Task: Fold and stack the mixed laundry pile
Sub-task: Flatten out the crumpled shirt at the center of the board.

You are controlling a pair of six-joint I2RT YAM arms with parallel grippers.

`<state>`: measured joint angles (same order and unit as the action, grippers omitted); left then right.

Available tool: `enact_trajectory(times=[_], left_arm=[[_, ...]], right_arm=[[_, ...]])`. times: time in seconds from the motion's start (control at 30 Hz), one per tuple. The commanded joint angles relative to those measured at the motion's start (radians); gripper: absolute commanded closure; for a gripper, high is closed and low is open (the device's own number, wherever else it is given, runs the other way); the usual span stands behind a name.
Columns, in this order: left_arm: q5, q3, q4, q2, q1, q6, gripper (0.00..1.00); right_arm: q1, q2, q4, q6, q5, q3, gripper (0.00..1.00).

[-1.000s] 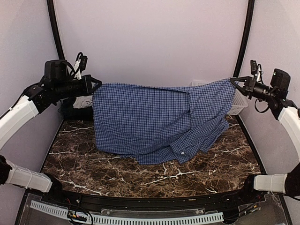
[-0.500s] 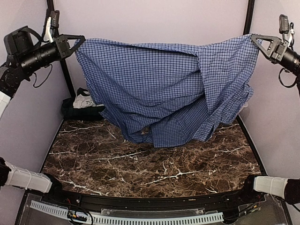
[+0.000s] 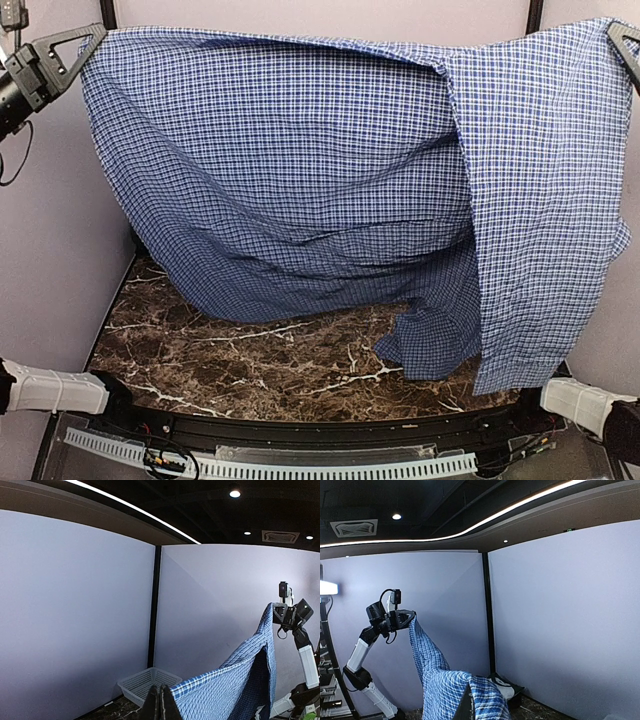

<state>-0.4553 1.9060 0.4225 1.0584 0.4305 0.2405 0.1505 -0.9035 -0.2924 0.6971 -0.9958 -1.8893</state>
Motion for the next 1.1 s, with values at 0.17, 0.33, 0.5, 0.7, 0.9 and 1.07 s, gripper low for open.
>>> enact_trajectory(times=[0.17, 0.33, 0.5, 0.7, 0.9, 1.07], left_arm=[[0.200, 0.050, 0.049, 0.044, 0.002, 0.007, 1.00], [0.420, 0.050, 0.155, 0.183, -0.028, 0.023, 1.00], [0.353, -0.266, -0.035, 0.234, -0.127, 0.137, 1.00], [0.376, -0.509, -0.227, 0.359, -0.144, 0.130, 1.00], [0.382, -0.530, -0.332, 0.616, -0.149, 0.105, 1.00], [0.370, -0.382, -0.354, 0.830, -0.156, 0.071, 1.00]], right_arm=[[-0.005, -0.082, -0.011, -0.003, 0.079, 0.026, 1.00], [-0.009, -0.185, 0.092, 0.020, 0.083, 0.235, 1.00], [-0.087, -0.259, 0.168, -0.049, 0.137, 0.494, 1.00], [-0.206, -0.466, 0.252, -0.162, 0.231, 0.700, 1.00], [-0.268, -0.708, 0.352, -0.223, 0.324, 0.712, 1.00], [-0.309, -0.857, 0.333, -0.278, 0.416, 0.587, 1.00]])
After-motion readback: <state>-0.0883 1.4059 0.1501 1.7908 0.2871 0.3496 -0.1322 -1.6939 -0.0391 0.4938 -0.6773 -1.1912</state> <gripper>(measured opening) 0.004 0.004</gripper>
